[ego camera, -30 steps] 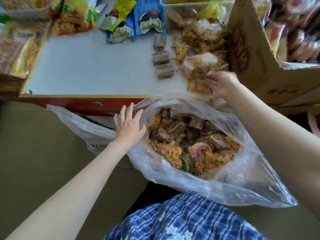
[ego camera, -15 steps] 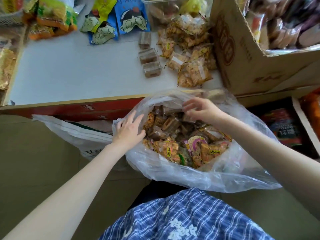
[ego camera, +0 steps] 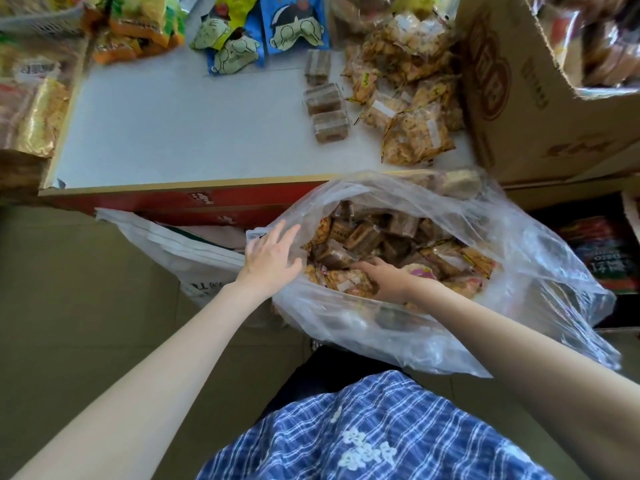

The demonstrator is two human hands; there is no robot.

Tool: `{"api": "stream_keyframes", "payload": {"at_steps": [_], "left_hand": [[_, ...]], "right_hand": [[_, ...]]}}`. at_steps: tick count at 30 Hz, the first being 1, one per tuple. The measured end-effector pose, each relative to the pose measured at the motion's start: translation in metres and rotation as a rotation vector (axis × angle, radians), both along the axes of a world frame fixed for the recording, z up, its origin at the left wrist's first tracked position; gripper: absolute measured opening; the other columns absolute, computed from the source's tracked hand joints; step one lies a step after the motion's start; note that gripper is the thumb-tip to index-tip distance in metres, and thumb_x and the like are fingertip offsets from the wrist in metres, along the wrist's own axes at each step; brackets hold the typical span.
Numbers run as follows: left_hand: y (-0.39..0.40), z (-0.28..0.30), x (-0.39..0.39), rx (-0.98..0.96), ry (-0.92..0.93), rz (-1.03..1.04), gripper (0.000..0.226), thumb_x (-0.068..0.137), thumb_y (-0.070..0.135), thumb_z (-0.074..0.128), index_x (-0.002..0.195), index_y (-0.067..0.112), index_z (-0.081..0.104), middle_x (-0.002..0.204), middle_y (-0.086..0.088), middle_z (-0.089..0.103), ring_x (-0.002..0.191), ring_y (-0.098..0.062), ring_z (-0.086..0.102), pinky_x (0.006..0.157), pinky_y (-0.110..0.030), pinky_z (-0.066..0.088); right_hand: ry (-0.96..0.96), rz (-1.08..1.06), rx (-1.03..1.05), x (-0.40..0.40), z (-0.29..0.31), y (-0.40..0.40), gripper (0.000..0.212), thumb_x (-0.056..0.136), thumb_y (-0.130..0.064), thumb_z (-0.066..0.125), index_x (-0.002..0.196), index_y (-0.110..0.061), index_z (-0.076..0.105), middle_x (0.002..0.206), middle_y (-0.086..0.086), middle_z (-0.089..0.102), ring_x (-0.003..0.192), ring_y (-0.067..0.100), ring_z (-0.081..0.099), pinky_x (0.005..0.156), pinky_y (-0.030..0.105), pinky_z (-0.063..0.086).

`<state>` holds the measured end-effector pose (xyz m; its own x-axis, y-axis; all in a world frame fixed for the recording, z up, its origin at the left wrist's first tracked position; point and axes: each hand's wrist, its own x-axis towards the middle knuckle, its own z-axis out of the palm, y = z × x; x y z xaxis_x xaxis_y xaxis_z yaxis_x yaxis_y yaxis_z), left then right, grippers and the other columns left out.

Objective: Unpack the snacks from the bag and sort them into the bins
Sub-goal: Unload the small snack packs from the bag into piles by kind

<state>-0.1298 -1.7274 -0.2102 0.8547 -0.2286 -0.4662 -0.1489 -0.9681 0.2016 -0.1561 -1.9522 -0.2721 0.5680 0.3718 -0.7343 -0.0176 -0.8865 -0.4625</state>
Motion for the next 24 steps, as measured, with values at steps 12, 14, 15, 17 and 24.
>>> {"api": "stream_keyframes", "payload": {"at_steps": [12,14,15,17,24], "left_hand": [[0.009,-0.003,-0.004,-0.019,-0.002,-0.024,0.06,0.095,0.033,0.046,0.149,0.025,0.019,0.158,-0.002,0.011,0.142,-0.025,0.02,0.114,-0.046,0.012],[0.009,-0.004,-0.001,-0.023,0.013,-0.013,0.061,0.095,0.033,0.046,0.149,0.025,0.019,0.158,-0.002,0.011,0.143,-0.027,0.019,0.114,-0.048,0.013],[0.007,-0.003,0.001,-0.025,0.014,-0.009,0.061,0.095,0.033,0.046,0.149,0.025,0.019,0.158,-0.002,0.011,0.143,-0.027,0.019,0.114,-0.049,0.014],[0.002,-0.001,0.006,-0.032,0.002,-0.008,0.062,0.095,0.033,0.046,0.149,0.025,0.018,0.158,-0.003,0.011,0.143,-0.029,0.017,0.114,-0.05,0.015],[-0.012,0.01,0.026,-0.015,-0.085,-0.024,0.063,0.095,0.036,0.045,0.15,0.024,0.016,0.158,-0.003,0.009,0.144,-0.025,0.012,0.114,-0.045,0.015]], "right_hand": [[-0.1,-0.325,0.137,0.023,0.025,-0.023,0.045,0.078,-0.02,0.075,0.119,-0.017,0.058,0.114,-0.001,0.053,0.109,0.015,0.049,0.088,0.029,0.041],[-0.126,-0.468,0.198,0.033,0.046,-0.035,0.045,0.075,-0.019,0.078,0.117,-0.016,0.06,0.11,-0.001,0.053,0.108,0.013,0.047,0.093,0.031,0.041],[-0.133,-0.549,0.24,0.038,0.055,-0.04,0.044,0.074,-0.018,0.079,0.115,-0.015,0.061,0.108,0.001,0.055,0.105,0.014,0.049,0.091,0.031,0.041],[-0.116,-0.739,0.375,0.045,0.074,-0.049,0.042,0.075,-0.014,0.078,0.113,-0.015,0.06,0.1,0.004,0.06,0.09,0.014,0.057,0.08,0.027,0.047],[-0.281,-1.45,0.763,0.113,0.129,-0.08,0.027,0.085,-0.007,0.067,0.107,-0.009,0.051,0.092,0.009,0.056,0.058,0.008,0.06,0.047,0.016,0.048]]}}
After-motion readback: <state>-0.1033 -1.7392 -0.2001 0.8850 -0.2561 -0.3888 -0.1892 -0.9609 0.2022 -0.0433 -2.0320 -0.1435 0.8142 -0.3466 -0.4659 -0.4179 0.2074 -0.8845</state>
